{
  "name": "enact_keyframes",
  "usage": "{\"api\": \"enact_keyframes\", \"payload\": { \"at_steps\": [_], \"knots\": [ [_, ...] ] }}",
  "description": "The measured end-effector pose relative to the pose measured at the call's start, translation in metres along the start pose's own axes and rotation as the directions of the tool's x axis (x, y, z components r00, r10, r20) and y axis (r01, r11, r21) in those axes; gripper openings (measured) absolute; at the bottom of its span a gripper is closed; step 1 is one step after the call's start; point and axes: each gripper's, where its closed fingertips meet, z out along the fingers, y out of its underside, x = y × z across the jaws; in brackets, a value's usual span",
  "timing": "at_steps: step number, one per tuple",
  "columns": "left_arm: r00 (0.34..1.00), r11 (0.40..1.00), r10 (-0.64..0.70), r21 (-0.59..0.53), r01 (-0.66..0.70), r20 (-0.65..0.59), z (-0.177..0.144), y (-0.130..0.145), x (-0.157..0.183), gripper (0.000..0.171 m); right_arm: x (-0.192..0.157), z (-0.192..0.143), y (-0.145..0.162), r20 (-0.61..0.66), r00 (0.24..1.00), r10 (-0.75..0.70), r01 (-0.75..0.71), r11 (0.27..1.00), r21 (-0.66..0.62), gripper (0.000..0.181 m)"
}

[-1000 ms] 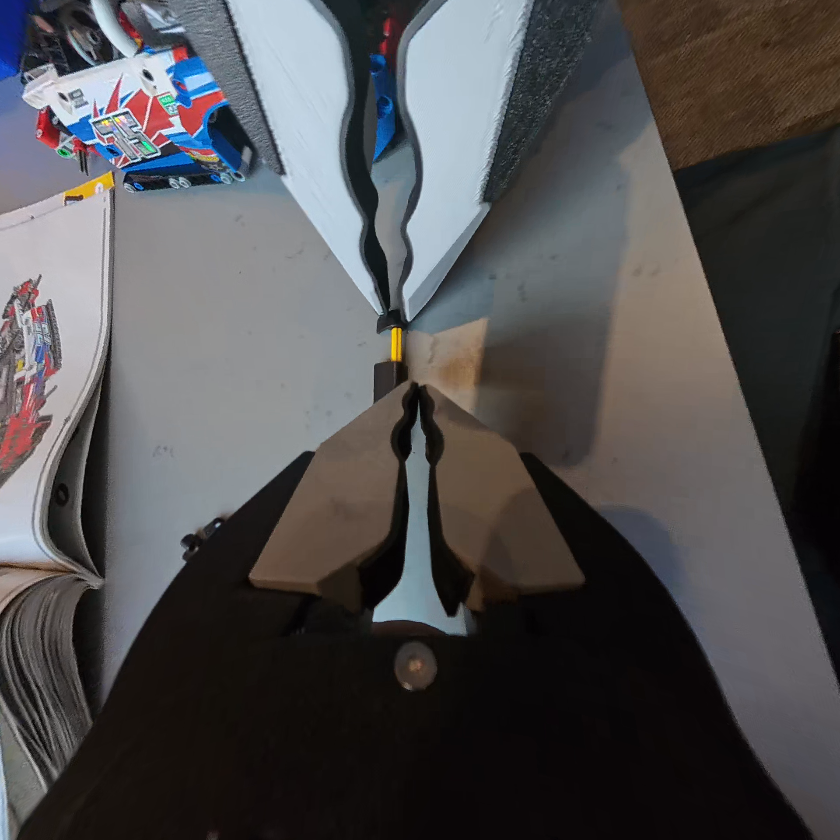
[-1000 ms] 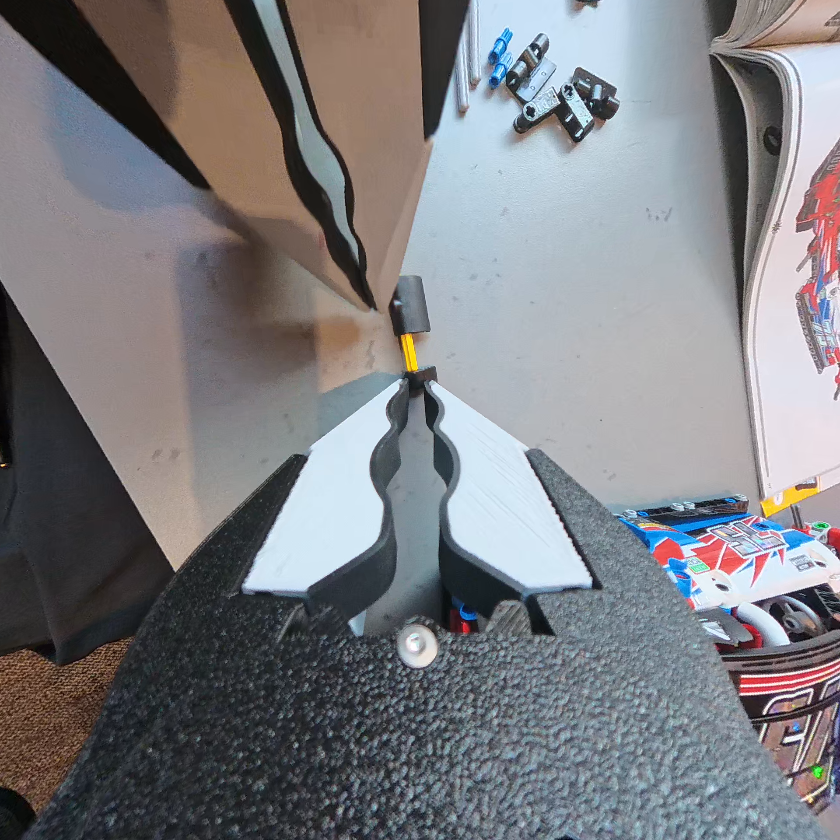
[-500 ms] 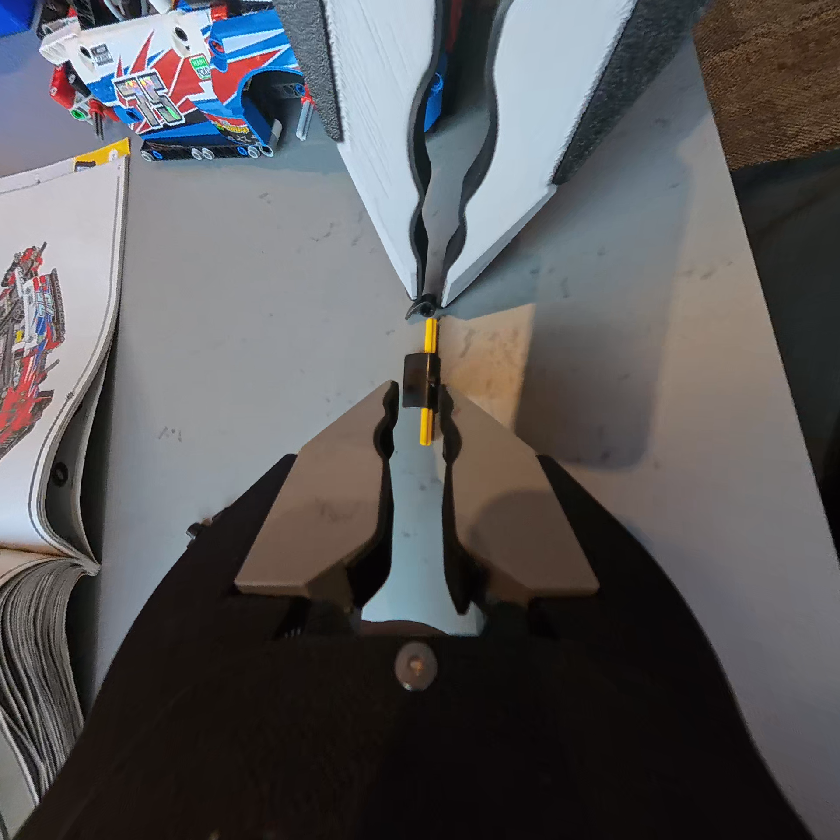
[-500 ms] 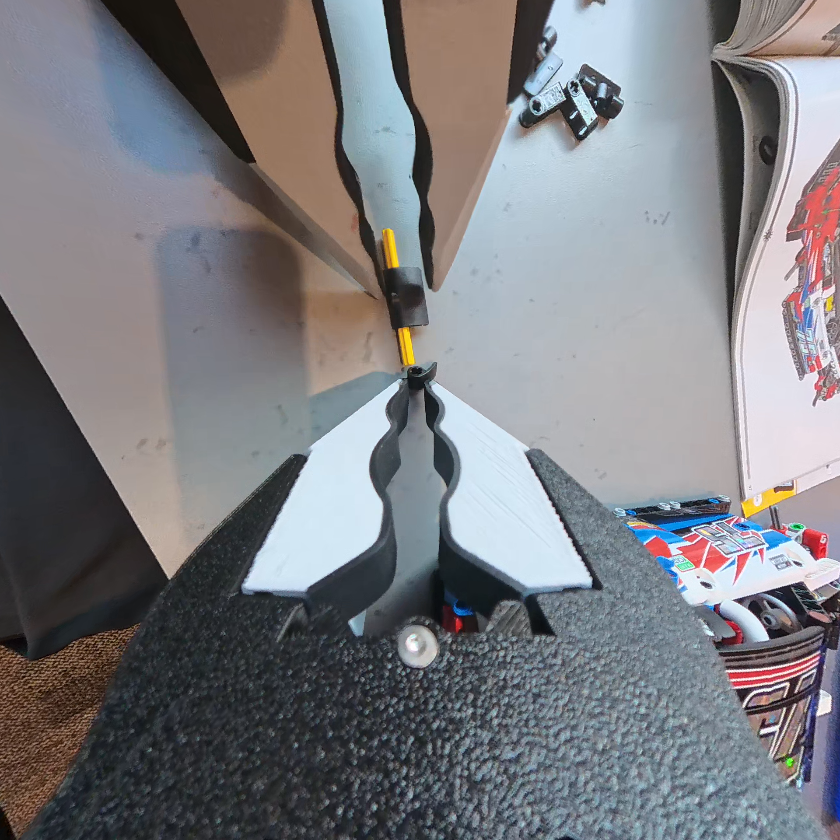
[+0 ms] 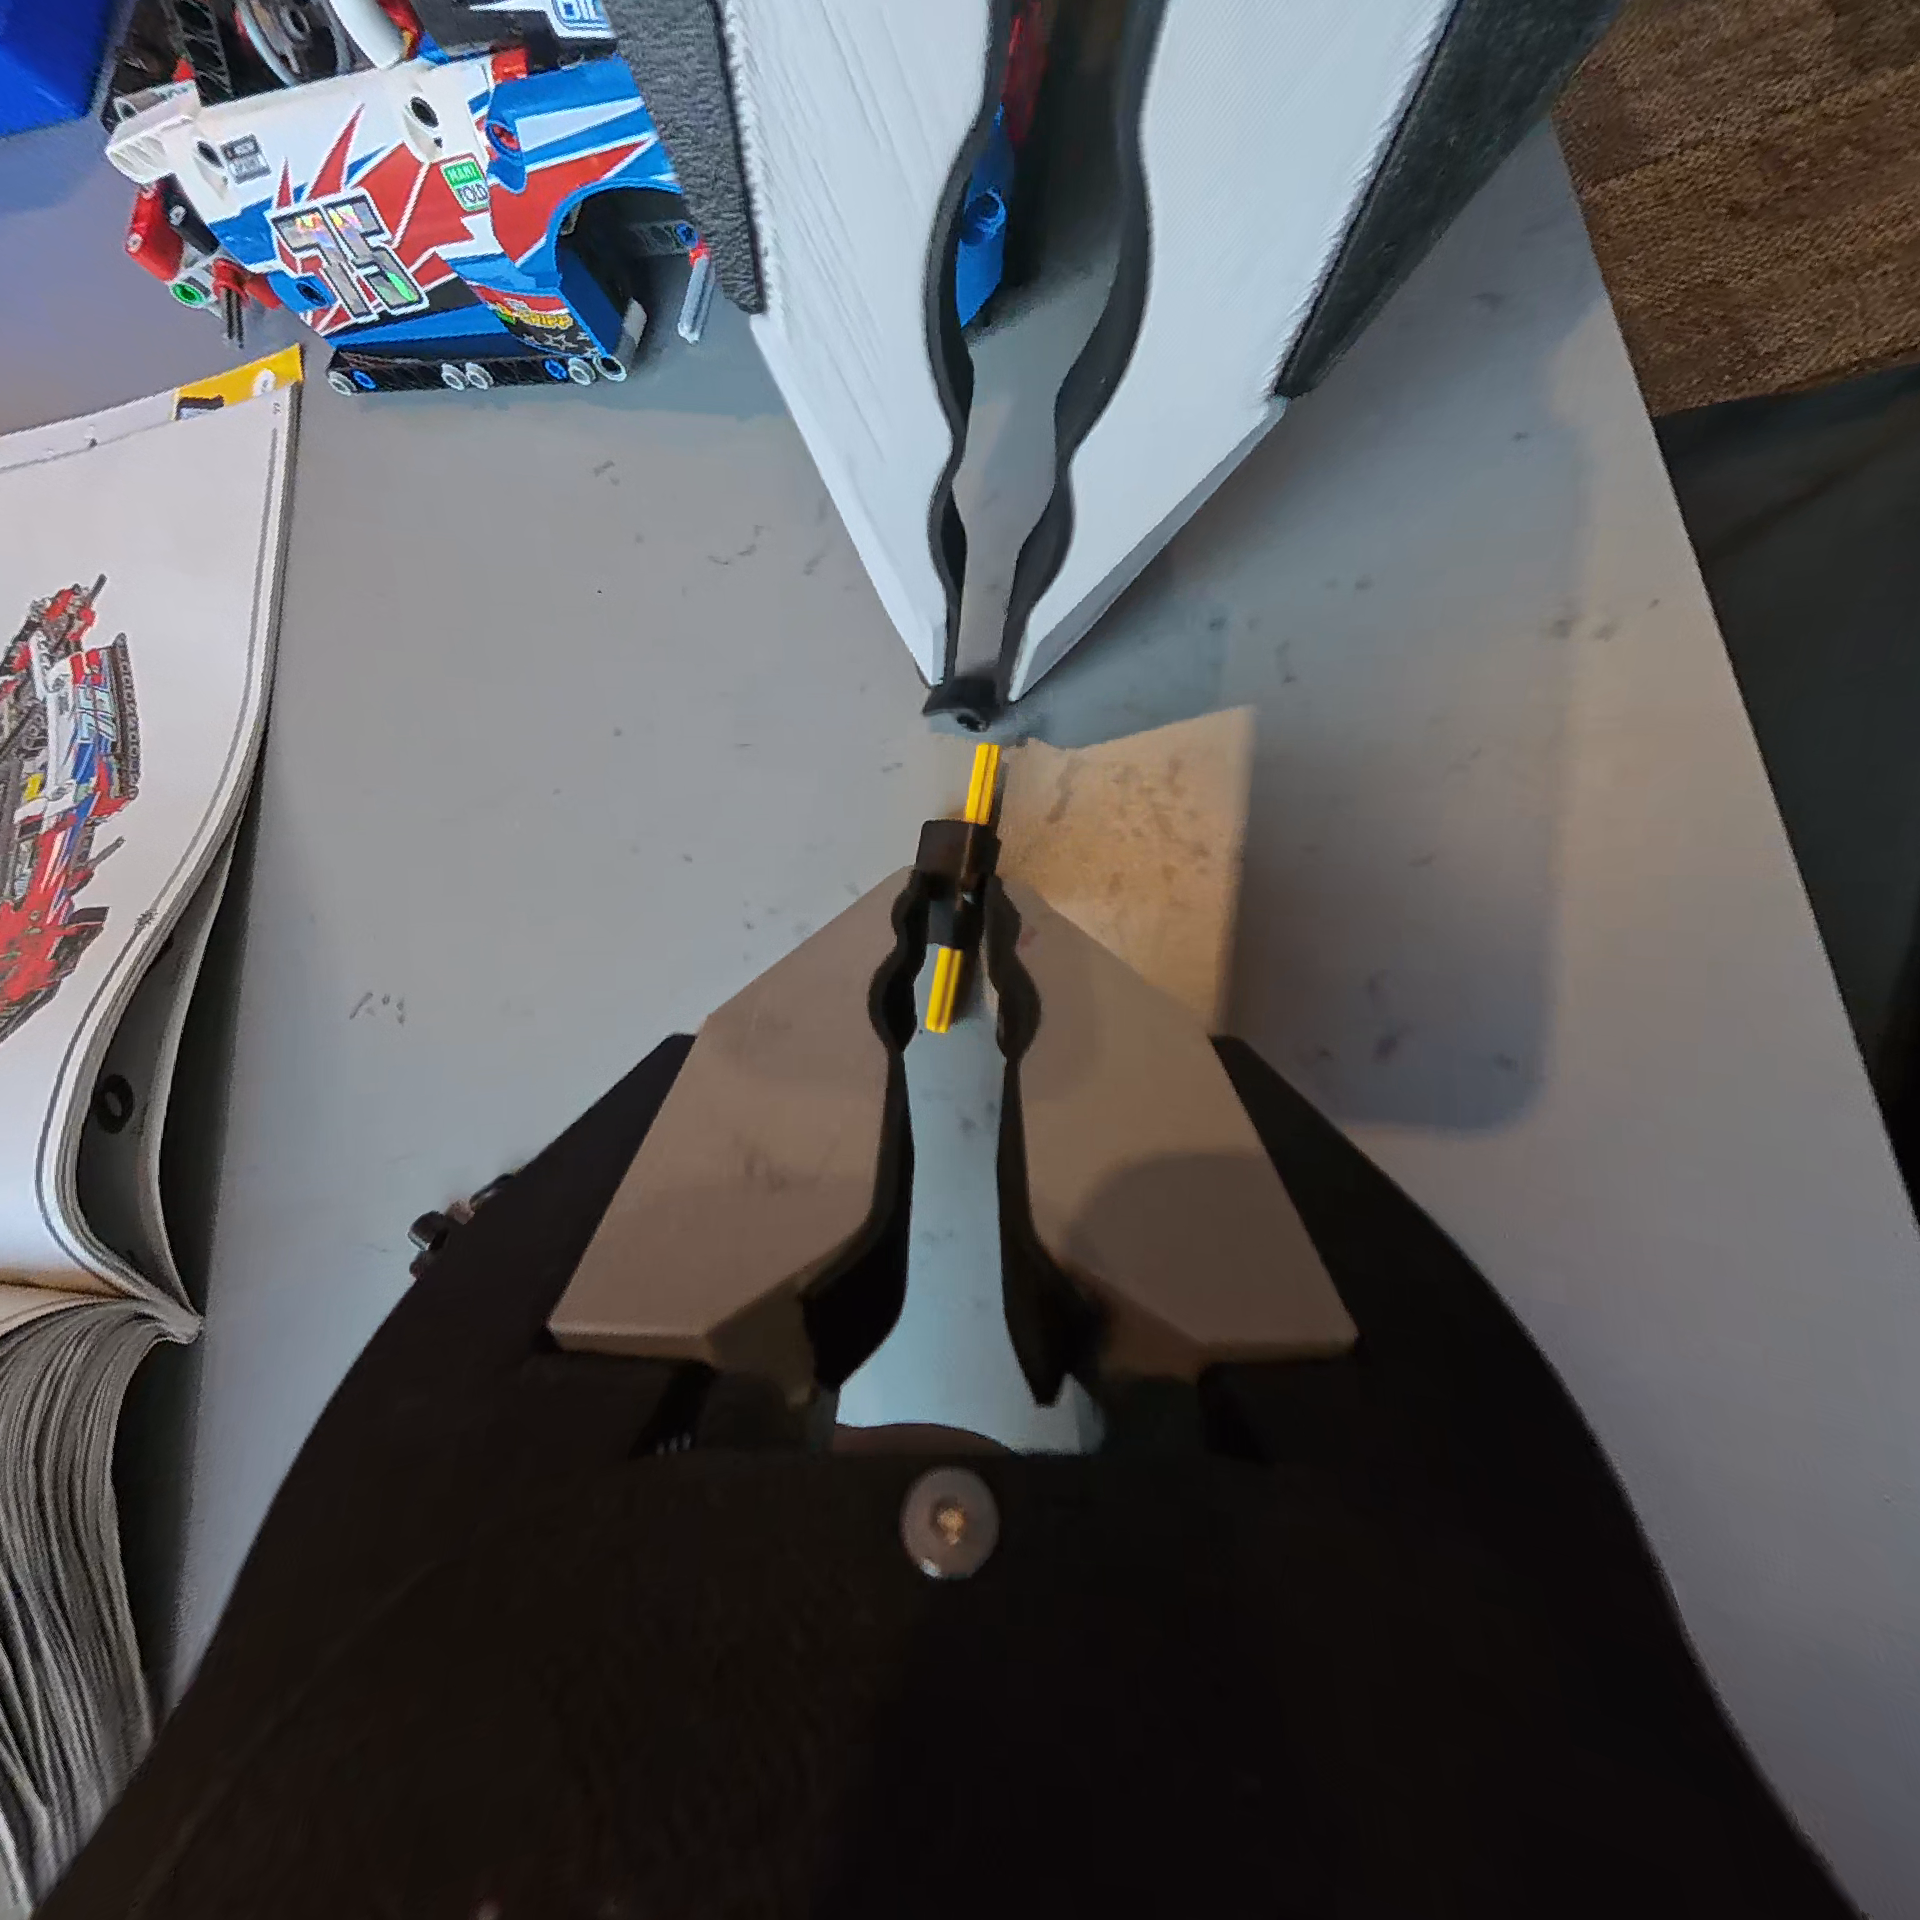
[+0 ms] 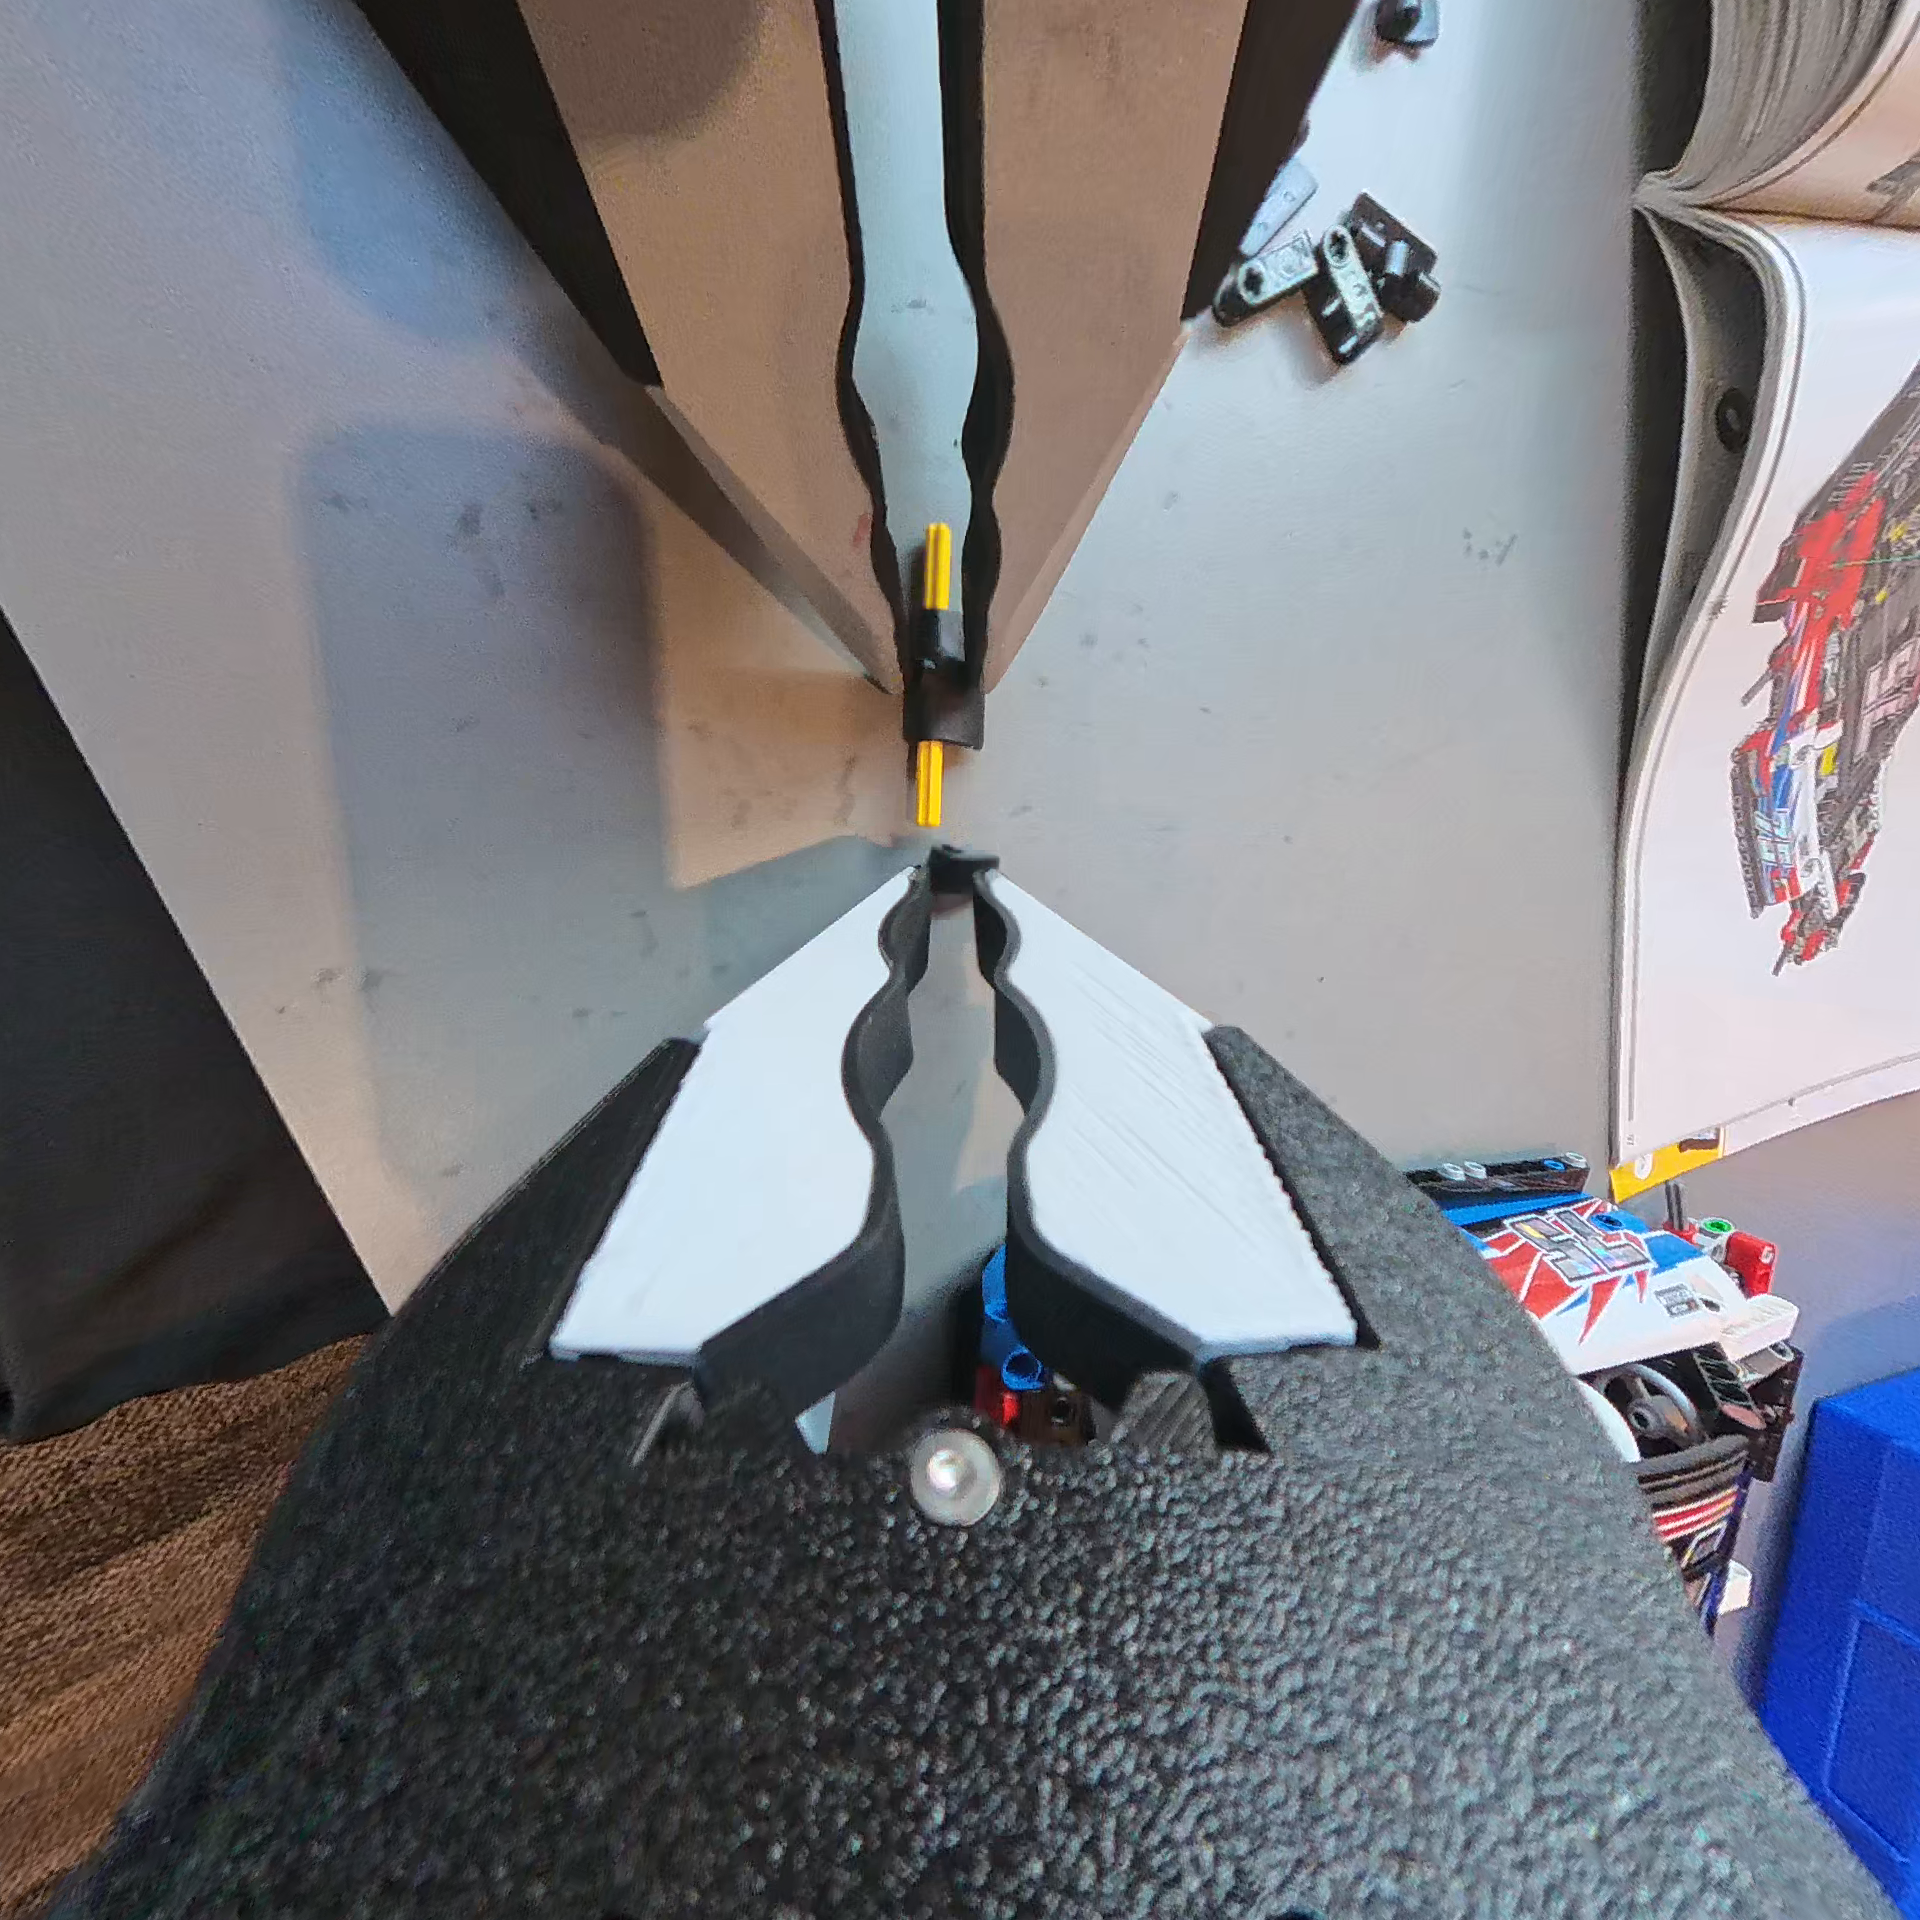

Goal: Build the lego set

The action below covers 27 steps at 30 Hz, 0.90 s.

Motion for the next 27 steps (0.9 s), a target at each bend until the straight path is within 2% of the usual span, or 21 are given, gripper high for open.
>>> {"api": "enact_keyframes", "payload": {
  "at_steps": [1,5,10,15,23,27],
  "knots": [
    [1.0,1.0,-0.012,0.006,0.012,-0.006,-0.001,0.001,0.0,0.008,-0.001,0.001,0.001,0.006,1.0,-0.001,0.001,1.0,-0.009,0.008],
    [0.997,0.997,-0.069,0.026,0.07,-0.032,-0.002,0.002,-0.001,0.007,-0.001,0.002,0.001,0.005,1.0,-0.007,0.007,1.0,-0.024,0.01],
    [1.0,1.0,-0.015,0.011,0.015,-0.01,0.0,0.0,-0.001,0.007,0.0,-0.002,0.01,0.019,0.998,0.054,-0.054,0.998,-0.037,0.013],
    [1.0,1.0,-0.005,-0.001,0.005,-0.017,0.003,-0.003,-0.001,0.007,0.001,0.002,0.009,0.04,0.999,0.013,-0.012,0.999,-0.032,0.007],
    [1.0,1.0,0.012,-0.004,-0.012,-0.004,0.004,-0.004,-0.002,0.007,0.0,0.0,0.007,0.068,0.997,-0.021,0.023,0.999,-0.023,0.012],
    [1.0,1.0,0.027,-0.007,-0.027,-0.008,0.004,-0.004,-0.003,0.007,-0.001,0.002,0.003,0.088,0.996,0.019,-0.018,1.0,-0.012,0.015]
  ]
}}
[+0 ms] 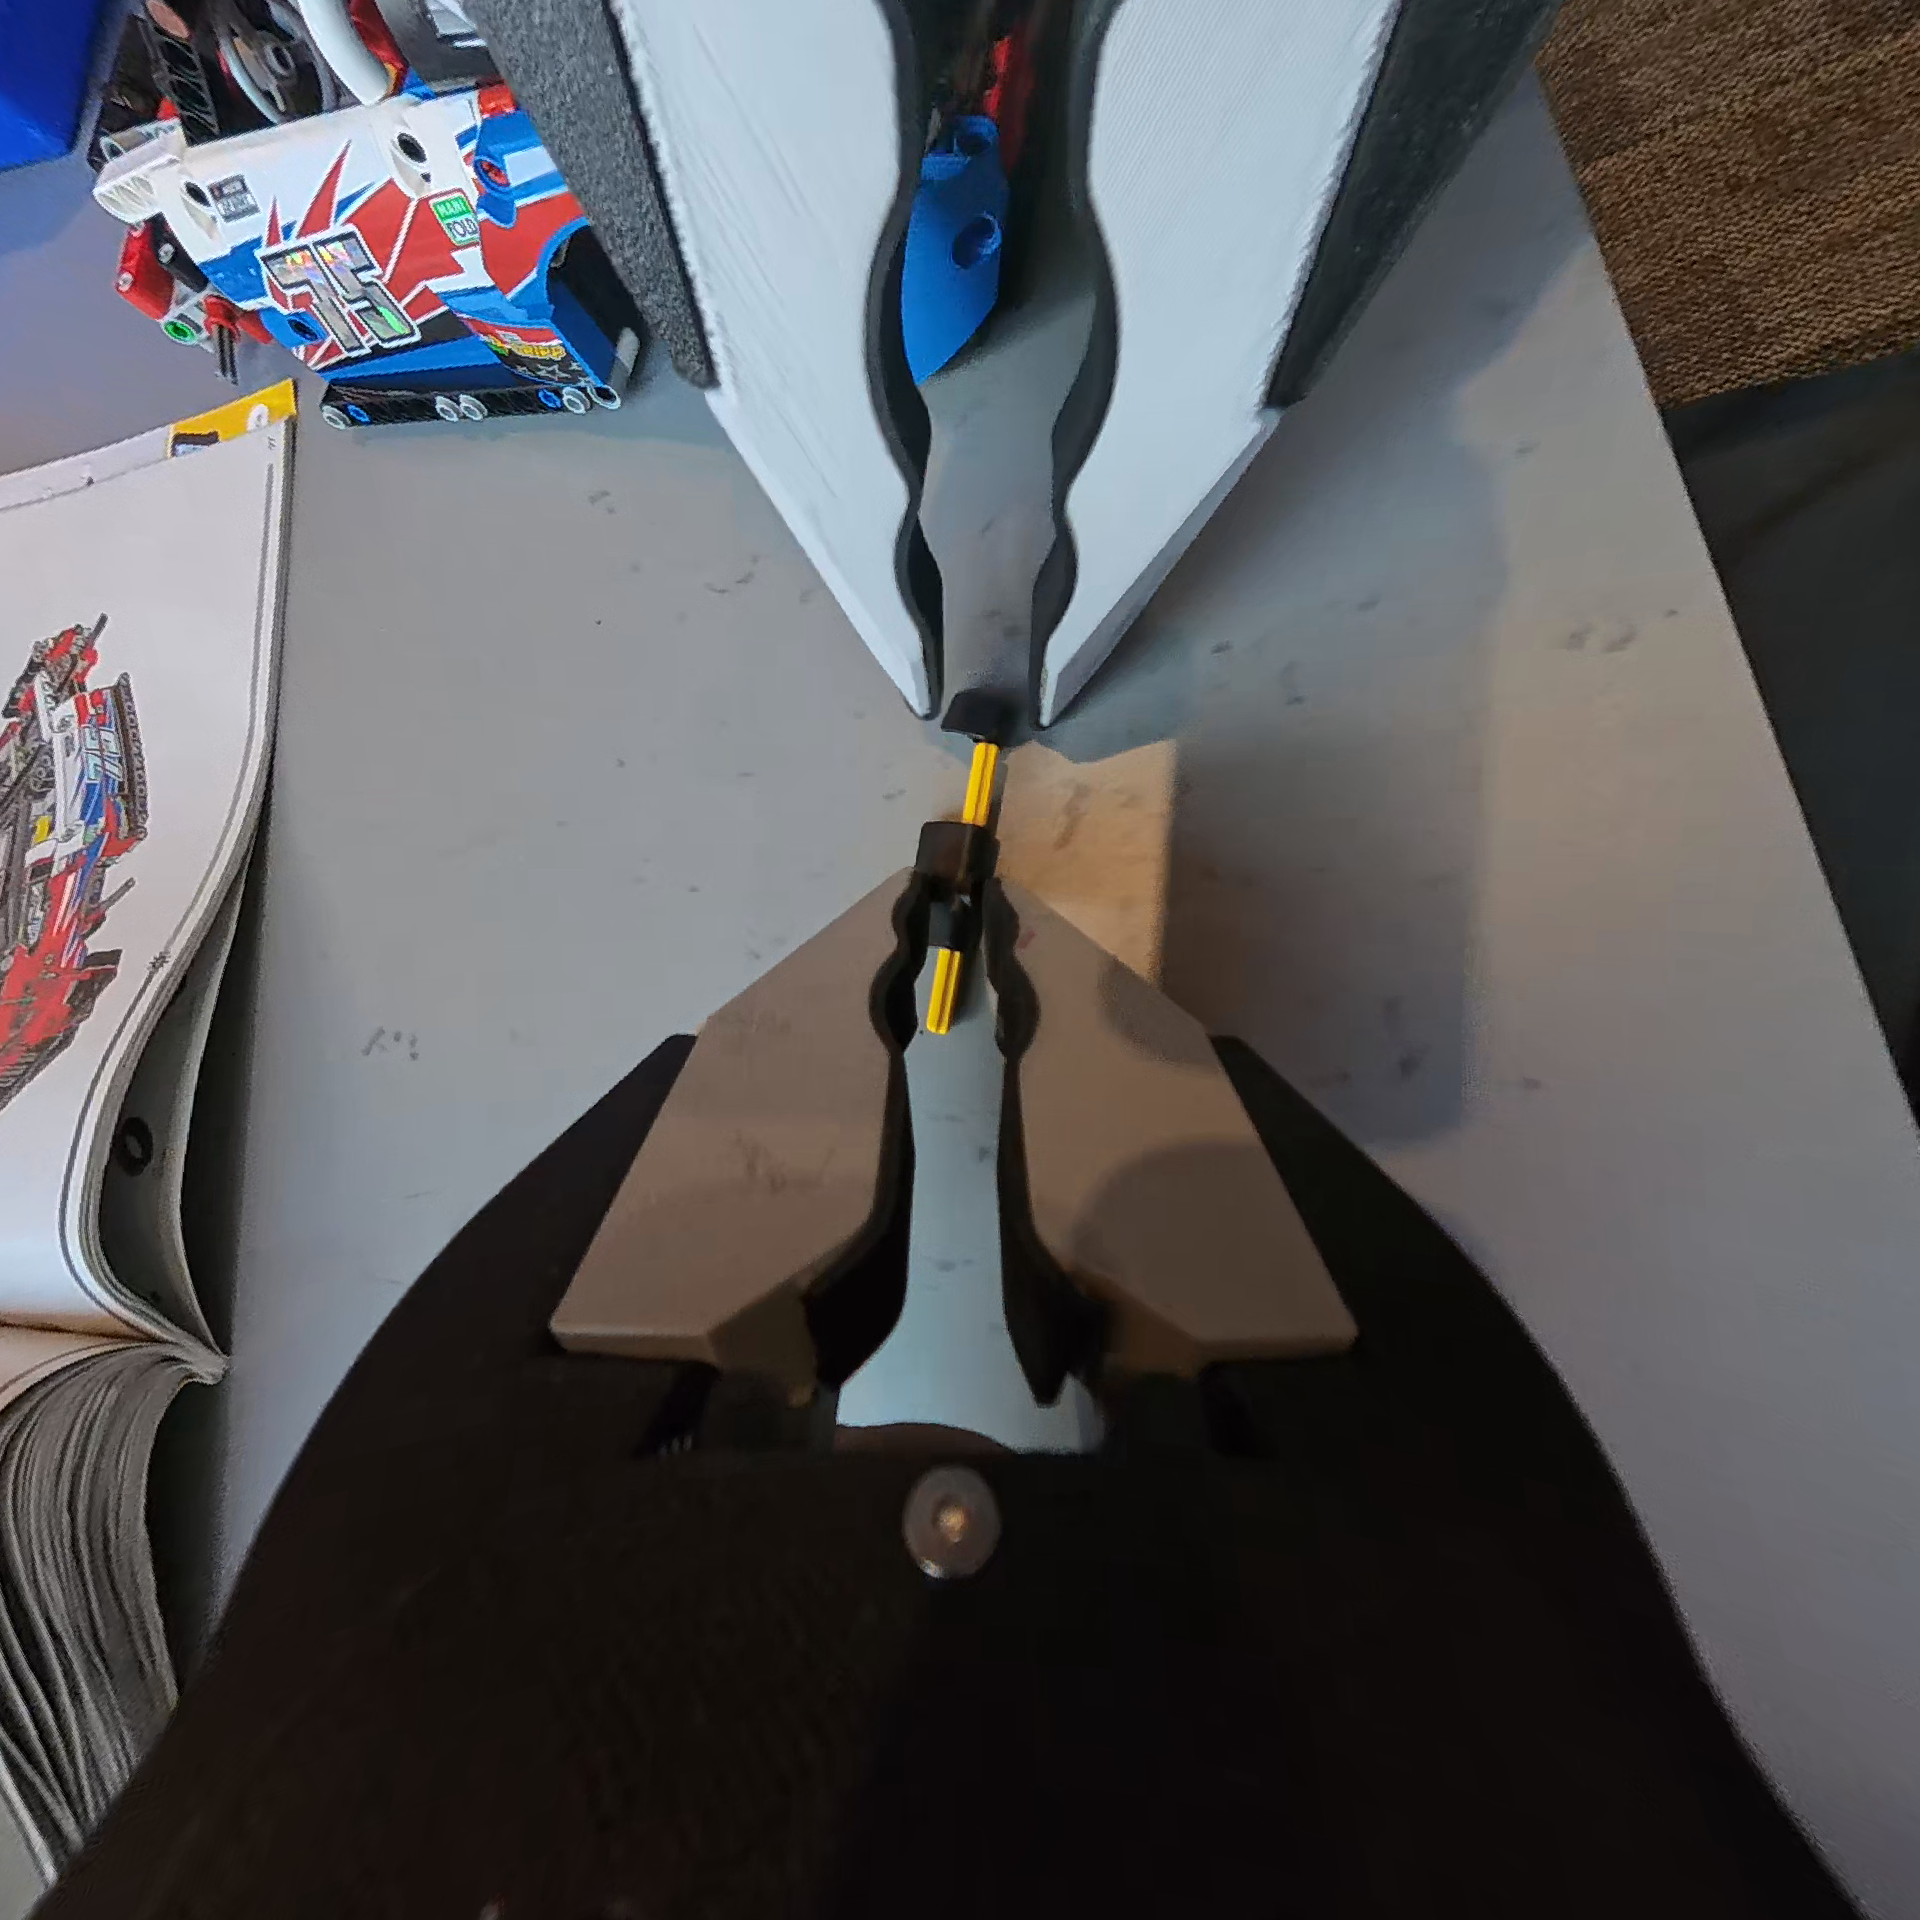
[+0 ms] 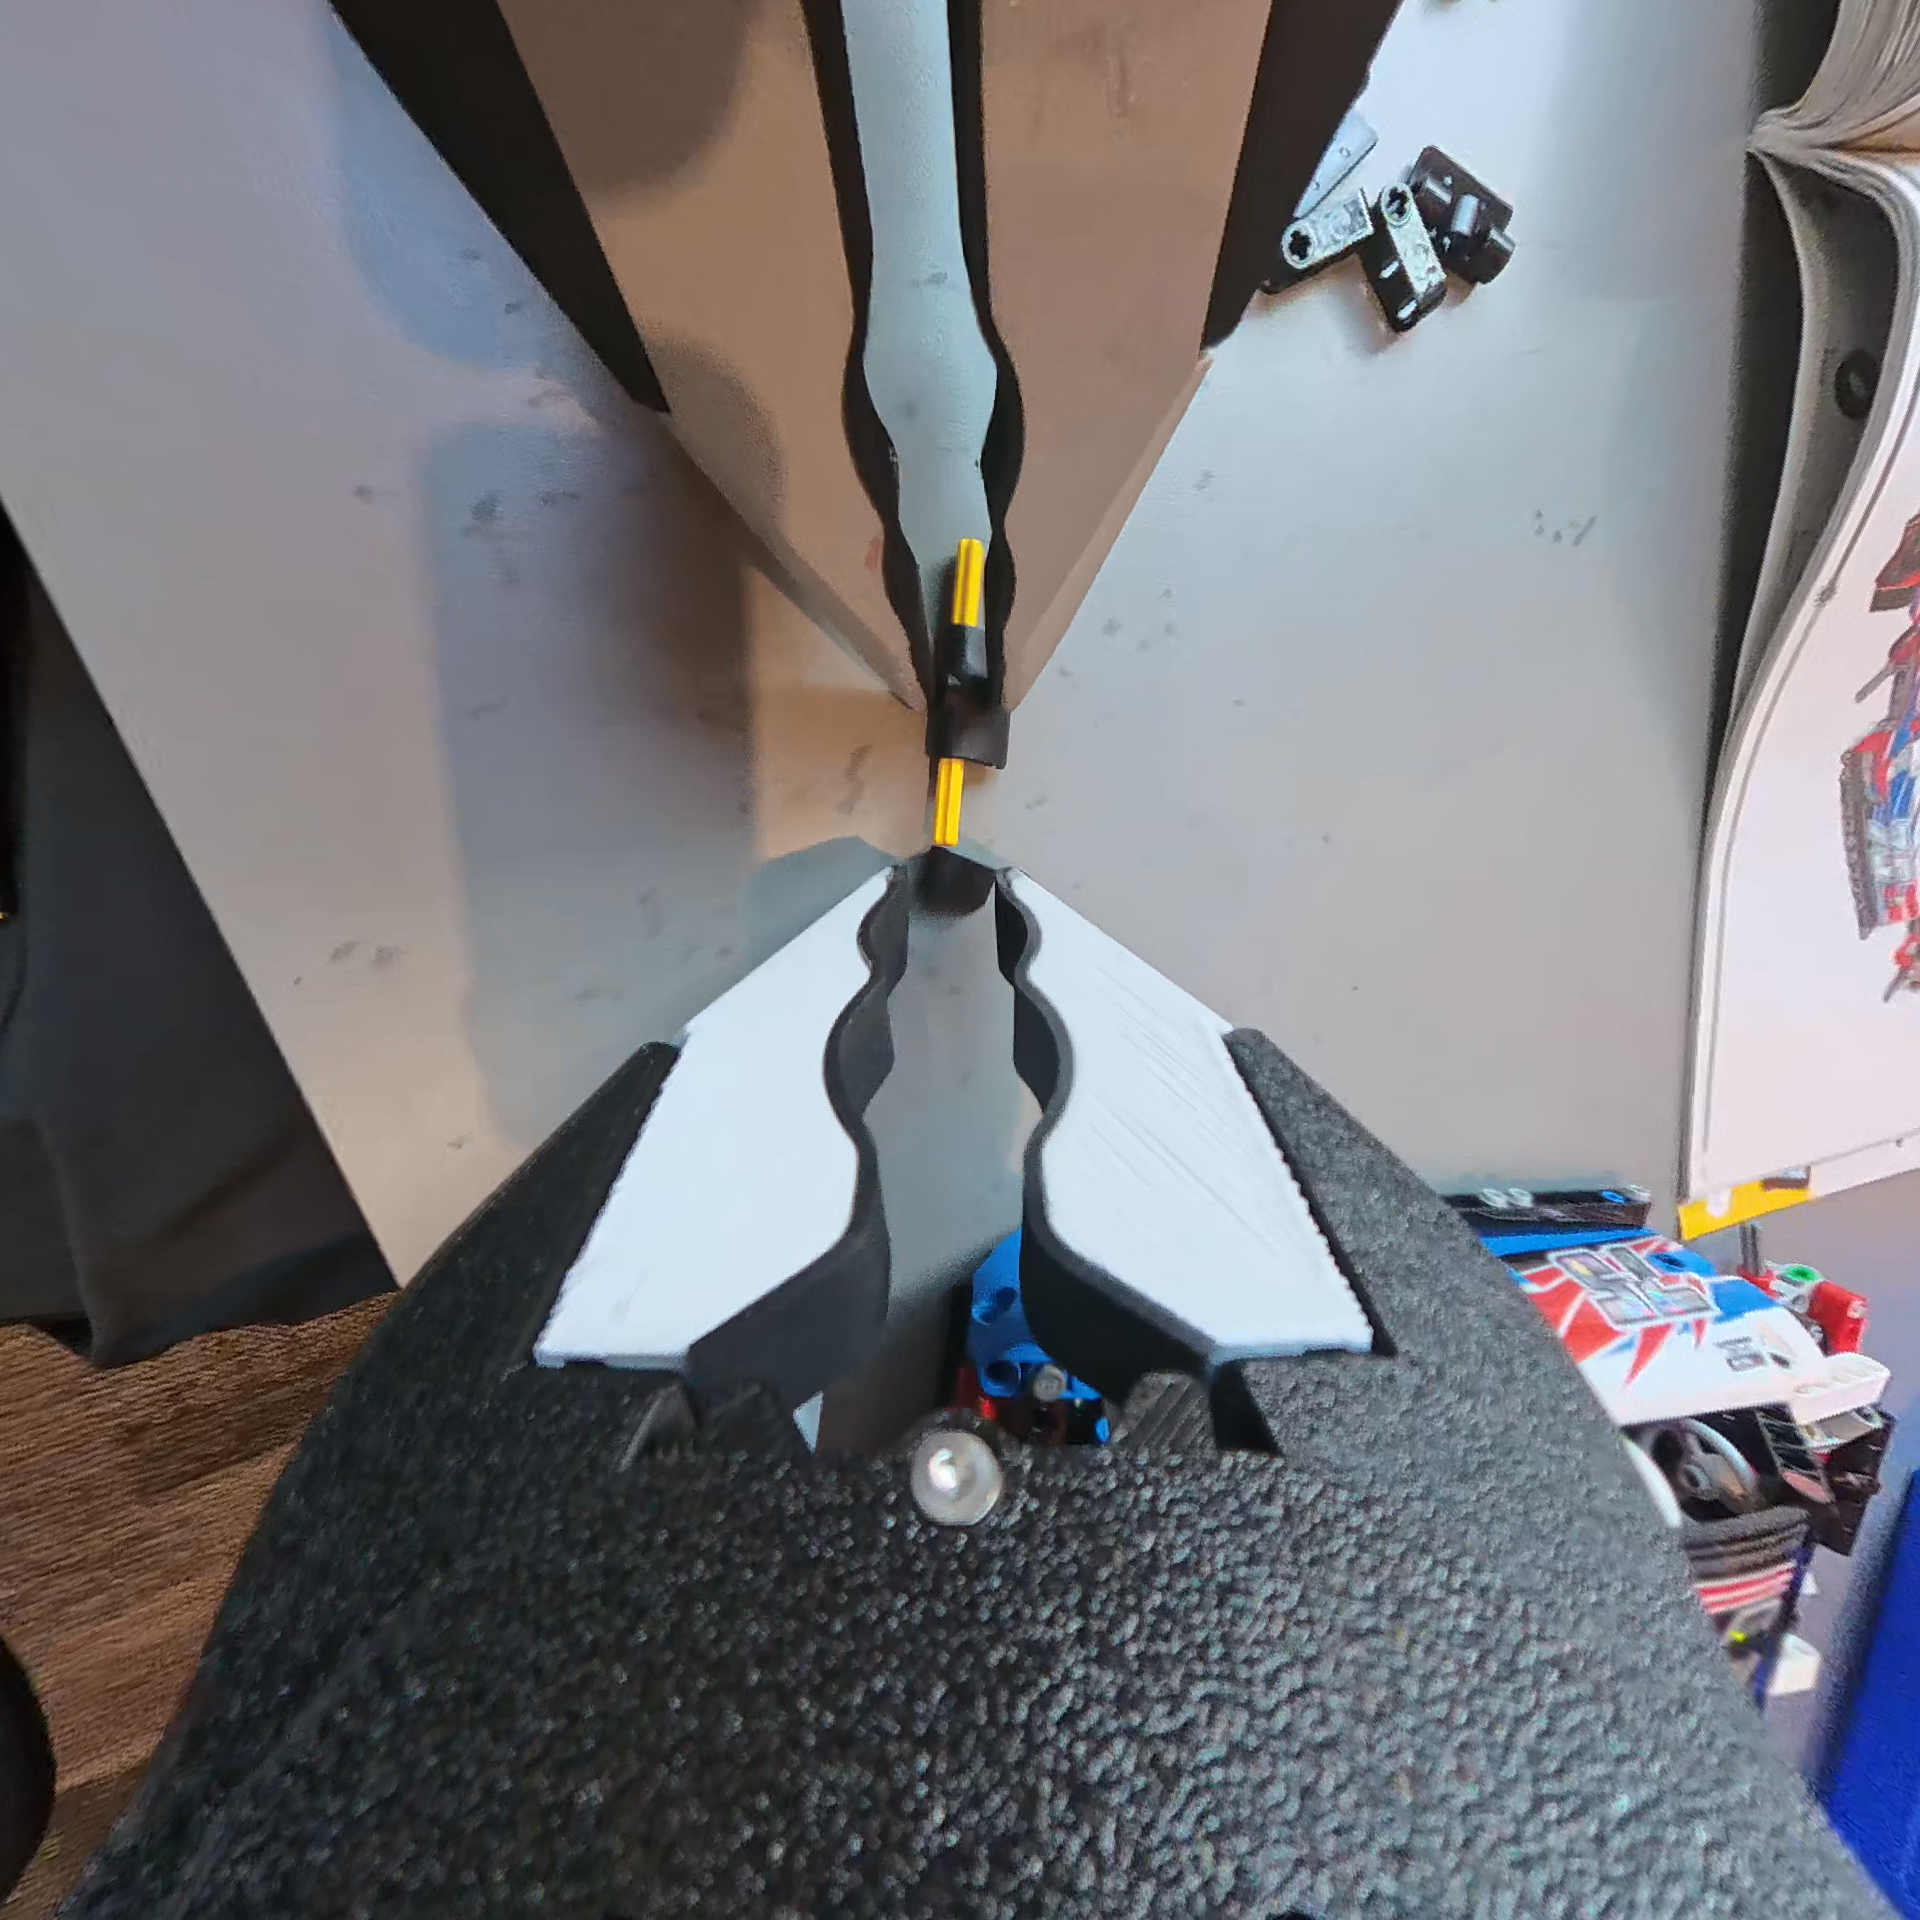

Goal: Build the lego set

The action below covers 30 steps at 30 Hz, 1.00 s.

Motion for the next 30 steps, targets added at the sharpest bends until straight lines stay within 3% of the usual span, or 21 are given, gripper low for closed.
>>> {"api": "enact_keyframes", "payload": {
  "at_steps": [9,20,30],
  "knots": [
    [0.998,0.998,0.057,-0.014,-0.057,0.008,0.0013,-0.0003,-0.0034,0.007,-0.0004,0.0015,0.0007,0.0,1.0,0.022,-0.022,0.999,0.04,0.009],
    [0.976,0.977,0.211,-0.046,-0.209,0.053,0.002,-0.0018,-0.004,0.005,-0.0003,0.0002,0.0006,-0.098,0.995,-0.015,0.025,0.994,0.104,0.007],
    [0.96,0.959,0.275,-0.08,-0.271,0.051,0.0041,-0.004,-0.0054,0.005,0.0008,0.0004,0.0004,-0.1,0.995,-0.026,0.036,0.995,0.097,0.007]
  ]
}}
